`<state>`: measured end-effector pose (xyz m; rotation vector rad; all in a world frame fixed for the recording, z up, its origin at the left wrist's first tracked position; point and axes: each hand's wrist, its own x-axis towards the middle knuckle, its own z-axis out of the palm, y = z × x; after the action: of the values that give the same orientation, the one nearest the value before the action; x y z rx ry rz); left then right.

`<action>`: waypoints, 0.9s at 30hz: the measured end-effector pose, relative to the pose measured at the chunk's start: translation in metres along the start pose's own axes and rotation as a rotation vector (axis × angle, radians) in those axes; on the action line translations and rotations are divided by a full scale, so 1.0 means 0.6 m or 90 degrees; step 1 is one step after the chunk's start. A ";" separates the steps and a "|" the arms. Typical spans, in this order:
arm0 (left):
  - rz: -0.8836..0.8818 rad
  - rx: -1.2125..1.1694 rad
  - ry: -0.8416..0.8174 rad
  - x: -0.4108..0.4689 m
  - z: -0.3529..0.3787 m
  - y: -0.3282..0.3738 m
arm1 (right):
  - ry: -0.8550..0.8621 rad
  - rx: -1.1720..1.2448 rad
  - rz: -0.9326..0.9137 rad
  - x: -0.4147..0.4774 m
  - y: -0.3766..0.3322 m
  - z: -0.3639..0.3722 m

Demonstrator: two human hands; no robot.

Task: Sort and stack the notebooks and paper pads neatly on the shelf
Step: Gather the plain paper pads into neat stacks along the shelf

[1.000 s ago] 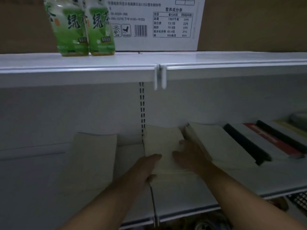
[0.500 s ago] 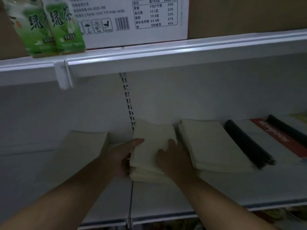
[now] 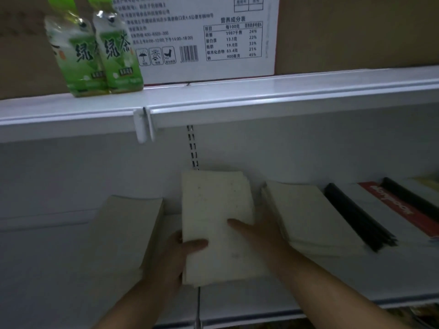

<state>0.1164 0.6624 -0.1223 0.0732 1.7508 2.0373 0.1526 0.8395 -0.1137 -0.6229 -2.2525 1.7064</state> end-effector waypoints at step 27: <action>0.349 0.081 -0.084 -0.009 -0.054 0.004 | -0.112 0.339 -0.055 -0.045 0.059 0.038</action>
<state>0.1100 0.6304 -0.1252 0.7863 1.9214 2.2078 0.1728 0.8150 -0.1526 -0.2568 -1.7636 2.2564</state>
